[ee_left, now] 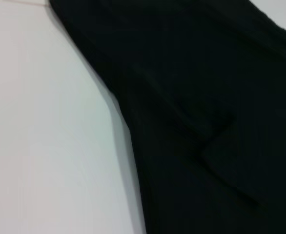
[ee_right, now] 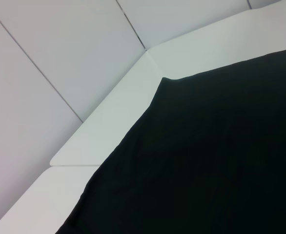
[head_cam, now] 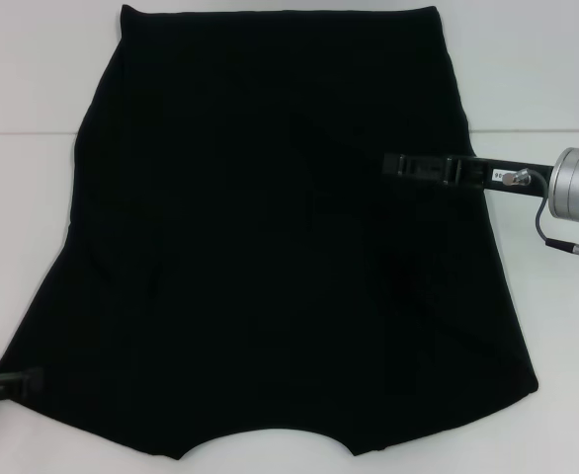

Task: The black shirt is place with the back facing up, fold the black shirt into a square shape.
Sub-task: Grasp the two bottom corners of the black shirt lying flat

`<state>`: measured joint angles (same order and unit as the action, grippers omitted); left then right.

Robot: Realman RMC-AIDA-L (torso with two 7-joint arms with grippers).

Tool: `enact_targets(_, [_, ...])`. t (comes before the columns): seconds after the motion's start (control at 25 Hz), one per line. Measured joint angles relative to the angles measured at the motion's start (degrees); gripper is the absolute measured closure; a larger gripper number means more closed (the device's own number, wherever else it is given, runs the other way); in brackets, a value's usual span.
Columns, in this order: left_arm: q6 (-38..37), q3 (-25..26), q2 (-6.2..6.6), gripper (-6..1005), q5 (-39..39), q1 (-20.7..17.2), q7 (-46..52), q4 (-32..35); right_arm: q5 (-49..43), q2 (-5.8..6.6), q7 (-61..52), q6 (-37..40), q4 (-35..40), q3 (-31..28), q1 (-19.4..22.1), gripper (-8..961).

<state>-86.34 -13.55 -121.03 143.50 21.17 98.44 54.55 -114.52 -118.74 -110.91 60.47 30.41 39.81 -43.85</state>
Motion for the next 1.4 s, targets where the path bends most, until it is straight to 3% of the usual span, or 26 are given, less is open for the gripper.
enact_targets(0.52, [-5.7, -0.8, 0.19, 57, 0.6, 1.4, -1.1, 0.0, 0.4, 0.06, -0.1, 0.4, 0.1, 0.0, -0.1, 54])
enact_targets(1.28, [-2.2, -3.3, 0.08, 98, 0.7, 2.0, -1.4, 0.0, 0.5, 0.09, -0.1, 0.6, 0.4, -0.1, -0.2, 54])
enact_targets(1.4, [-1.7, -3.4, 0.10, 297, 1.3, 2.0, -1.7, 0.0, 0.5, 0.09, -0.1, 0.6, 0.5, -0.1, -0.2, 55])
